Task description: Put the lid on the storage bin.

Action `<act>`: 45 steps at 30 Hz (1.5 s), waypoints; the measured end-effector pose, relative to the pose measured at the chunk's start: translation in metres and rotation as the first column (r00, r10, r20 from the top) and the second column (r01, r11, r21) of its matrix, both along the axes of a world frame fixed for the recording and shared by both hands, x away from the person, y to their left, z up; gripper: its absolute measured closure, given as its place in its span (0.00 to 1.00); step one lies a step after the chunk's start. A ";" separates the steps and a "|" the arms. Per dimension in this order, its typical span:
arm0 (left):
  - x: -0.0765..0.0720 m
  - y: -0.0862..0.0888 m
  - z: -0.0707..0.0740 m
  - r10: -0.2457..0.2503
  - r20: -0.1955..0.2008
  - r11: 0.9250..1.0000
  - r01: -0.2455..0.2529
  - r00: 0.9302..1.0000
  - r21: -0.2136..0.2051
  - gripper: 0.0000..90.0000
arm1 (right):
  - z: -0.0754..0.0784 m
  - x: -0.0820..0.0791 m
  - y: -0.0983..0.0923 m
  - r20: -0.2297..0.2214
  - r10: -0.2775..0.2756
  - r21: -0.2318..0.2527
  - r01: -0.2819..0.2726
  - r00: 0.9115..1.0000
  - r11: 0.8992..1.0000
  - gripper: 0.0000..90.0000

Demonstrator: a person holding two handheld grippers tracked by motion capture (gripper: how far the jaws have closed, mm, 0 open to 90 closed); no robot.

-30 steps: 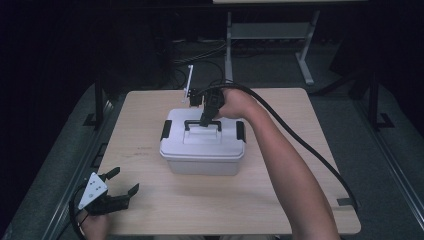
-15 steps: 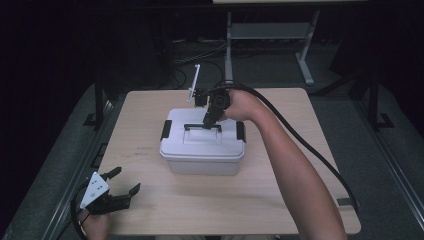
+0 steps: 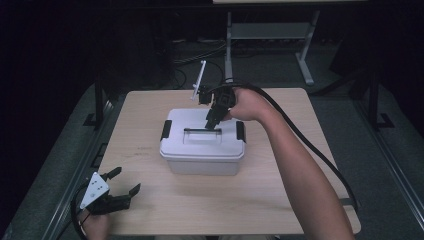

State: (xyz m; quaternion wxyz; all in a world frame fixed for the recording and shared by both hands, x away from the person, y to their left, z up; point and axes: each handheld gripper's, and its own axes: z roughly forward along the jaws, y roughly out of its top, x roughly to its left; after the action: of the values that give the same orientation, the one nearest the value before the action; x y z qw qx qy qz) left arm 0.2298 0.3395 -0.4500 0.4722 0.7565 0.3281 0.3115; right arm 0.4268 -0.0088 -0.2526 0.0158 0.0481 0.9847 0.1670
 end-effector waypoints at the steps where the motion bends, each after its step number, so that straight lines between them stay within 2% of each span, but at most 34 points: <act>1: 0.000 0.000 0.000 0.000 0.000 1.000 0.000 1.000 -0.002 0.15 | 0.000 -0.001 -0.001 -0.002 -0.005 0.001 0.005 1.000 1.000 0.69; 11: 0.000 0.001 0.000 0.003 0.004 1.000 -0.003 1.000 -0.007 0.15 | -0.002 -0.002 -0.015 0.017 -0.036 -0.001 0.036 0.999 0.999 0.61; 27: 0.000 0.000 -0.001 0.001 0.002 1.000 -0.001 1.000 -0.001 0.15 | 0.006 -0.009 -0.039 0.056 -0.089 0.015 0.088 0.994 0.996 0.52; 45: 0.000 0.000 -0.001 0.002 -0.001 1.000 -0.002 1.000 0.004 0.15 | 0.002 -0.017 -0.076 0.064 -0.156 0.032 0.154 0.986 0.987 0.45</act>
State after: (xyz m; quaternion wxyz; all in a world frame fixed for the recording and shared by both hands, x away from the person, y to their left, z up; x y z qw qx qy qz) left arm 0.2301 0.3390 -0.4508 0.4702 0.7573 0.3286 0.3121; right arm 0.4097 -0.0847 -0.2508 0.0606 0.1194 0.9745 0.1800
